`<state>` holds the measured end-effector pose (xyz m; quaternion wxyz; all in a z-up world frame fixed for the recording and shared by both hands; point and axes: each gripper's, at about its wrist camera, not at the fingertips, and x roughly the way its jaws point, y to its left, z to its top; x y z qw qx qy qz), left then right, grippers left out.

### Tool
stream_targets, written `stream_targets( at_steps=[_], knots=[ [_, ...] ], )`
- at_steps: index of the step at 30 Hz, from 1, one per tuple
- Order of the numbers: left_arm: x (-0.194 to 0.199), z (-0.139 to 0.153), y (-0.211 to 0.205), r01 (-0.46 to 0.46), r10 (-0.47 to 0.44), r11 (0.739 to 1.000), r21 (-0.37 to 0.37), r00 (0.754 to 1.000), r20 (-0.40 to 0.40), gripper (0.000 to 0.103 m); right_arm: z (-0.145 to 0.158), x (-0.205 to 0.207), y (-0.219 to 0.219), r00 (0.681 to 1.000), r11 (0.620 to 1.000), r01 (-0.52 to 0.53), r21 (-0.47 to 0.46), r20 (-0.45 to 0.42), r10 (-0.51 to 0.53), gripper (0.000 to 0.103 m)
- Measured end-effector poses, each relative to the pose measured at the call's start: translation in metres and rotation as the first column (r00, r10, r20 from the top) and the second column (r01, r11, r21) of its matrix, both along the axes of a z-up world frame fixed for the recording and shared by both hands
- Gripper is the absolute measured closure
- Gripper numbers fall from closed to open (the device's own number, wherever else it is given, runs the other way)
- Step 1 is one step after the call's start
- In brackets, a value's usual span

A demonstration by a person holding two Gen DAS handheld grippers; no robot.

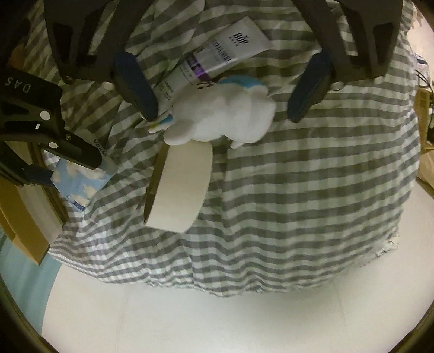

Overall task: Organize objects
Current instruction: 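Grasp the white plush toy with the left tool while the right tool holds the tissue pack, then carry the plush toy and tissue pack over the cardboard box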

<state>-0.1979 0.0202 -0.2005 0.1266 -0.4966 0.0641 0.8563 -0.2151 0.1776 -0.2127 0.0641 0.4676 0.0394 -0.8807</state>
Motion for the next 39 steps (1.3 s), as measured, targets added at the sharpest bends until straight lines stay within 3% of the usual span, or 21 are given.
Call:
stream_targets(
  at_steps=[2, 6, 8, 11, 17, 22, 27, 34, 39],
  knots=[
    [-0.001, -0.002, -0.001, 0.003, -0.004, 1.000, 0.026, 1.000, 0.016, 0.029, -0.002, 0.000, -0.002, 1.000, 1.000, -0.003, 0.010, 0.000, 0.003, 0.029],
    [0.002, 0.000, -0.003, -0.005, 0.004, 0.999, 0.041, 1.000, 0.024, 0.031, -0.002, 0.001, -0.002, 1.000, 1.000, -0.008, 0.016, -0.007, 0.008, 0.029],
    [0.007, 0.005, -0.005, -0.014, 0.012, 0.999, 0.051, 1.000, 0.028, 0.041, -0.001, 0.005, 0.000, 1.000, 1.000, -0.003, 0.013, -0.009, 0.003, 0.029],
    [0.016, 0.014, -0.011, -0.036, 0.033, 0.997, 0.069, 0.998, 0.045, 0.041, 0.004, 0.011, 0.001, 1.000, 1.000, -0.009, 0.012, -0.005, 0.009, 0.030],
    [0.046, 0.054, -0.017, -0.056, 0.056, 0.994, 0.093, 0.998, 0.004, 0.041, 0.036, 0.041, -0.011, 0.998, 0.997, -0.046, 0.056, -0.048, 0.049, 0.030],
    [0.075, 0.098, -0.012, -0.046, 0.052, 0.995, 0.093, 0.997, -0.061, 0.041, 0.073, 0.073, -0.016, 0.993, 0.995, -0.069, 0.068, -0.089, 0.075, 0.030],
    [0.105, 0.151, -0.012, -0.041, 0.055, 0.994, 0.098, 0.988, -0.142, 0.041, 0.131, 0.109, -0.007, 0.982, 0.997, -0.065, 0.053, -0.172, 0.073, 0.030],
    [0.144, 0.223, 0.012, 0.003, 0.027, 0.994, 0.113, 0.964, -0.266, 0.041, 0.213, 0.162, 0.023, 0.953, 0.997, -0.013, 0.074, -0.301, 0.035, 0.030],
    [0.168, 0.263, 0.038, 0.057, -0.006, 0.989, 0.138, 0.938, -0.347, 0.041, 0.256, 0.194, 0.049, 0.929, 0.997, 0.035, 0.069, -0.371, -0.007, 0.030]
  ],
)
